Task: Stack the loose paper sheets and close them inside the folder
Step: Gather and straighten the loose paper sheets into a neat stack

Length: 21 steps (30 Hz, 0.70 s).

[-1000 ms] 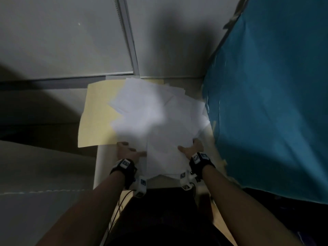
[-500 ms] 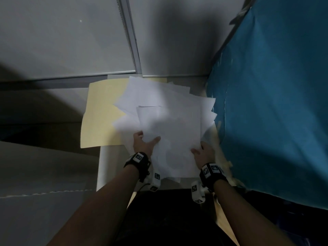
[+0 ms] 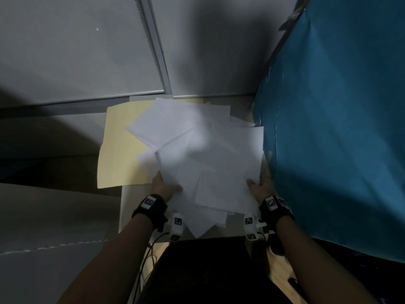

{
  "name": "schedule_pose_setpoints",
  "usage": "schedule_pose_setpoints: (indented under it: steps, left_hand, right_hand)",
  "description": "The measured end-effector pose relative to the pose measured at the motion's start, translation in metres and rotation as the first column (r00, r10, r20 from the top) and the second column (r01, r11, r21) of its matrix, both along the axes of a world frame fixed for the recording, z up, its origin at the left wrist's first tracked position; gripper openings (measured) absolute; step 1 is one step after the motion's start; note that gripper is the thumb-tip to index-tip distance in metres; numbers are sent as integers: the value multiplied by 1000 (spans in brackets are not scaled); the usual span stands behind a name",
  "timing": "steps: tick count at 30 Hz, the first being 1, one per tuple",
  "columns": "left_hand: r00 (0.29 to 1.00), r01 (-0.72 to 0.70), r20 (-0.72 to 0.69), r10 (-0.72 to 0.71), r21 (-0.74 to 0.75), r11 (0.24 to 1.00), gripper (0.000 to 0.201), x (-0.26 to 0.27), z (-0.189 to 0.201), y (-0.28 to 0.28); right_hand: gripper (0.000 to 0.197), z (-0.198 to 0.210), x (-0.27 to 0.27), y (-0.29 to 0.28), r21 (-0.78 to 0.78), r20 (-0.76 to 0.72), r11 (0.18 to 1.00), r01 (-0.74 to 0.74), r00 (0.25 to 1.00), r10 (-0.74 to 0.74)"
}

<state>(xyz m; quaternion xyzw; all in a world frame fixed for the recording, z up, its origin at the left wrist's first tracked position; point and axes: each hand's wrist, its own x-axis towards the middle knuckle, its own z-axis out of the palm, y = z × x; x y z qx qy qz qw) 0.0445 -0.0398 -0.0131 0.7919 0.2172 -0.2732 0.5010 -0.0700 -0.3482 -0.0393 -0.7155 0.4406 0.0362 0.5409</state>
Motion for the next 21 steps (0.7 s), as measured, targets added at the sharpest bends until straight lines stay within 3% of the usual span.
schedule_pose_setpoints:
  steps: [5,8,12,15,18,21]
  left_hand:
    - [988,-85,-132,76,-65,994,51,5,1,-8]
    - [996,-4,-89,6,20,1000,51,10,2,-13]
    - [986,161,-40,-161,10,987,60,0,-3,3]
    - [928,360,54,-368,123,925,77,-10,-7,15]
    - [872,477,17,-489,191,858,73,-13,7,13]
    - [818,564,-40,-574,251,787,76,-13,8,12]
  right_hand:
    - [32,-4,10,2,-95,-121,961,-261,961,249]
    - [28,3,18,5,-132,-127,962,-237,967,221]
    - [38,15,35,-8,-181,-38,974,-133,991,128]
    - [48,22,57,-18,-286,16,952,-105,993,115]
    - [57,32,90,-26,-362,-51,913,-188,982,182]
    - [49,28,126,-30,-302,-107,900,-315,949,296]
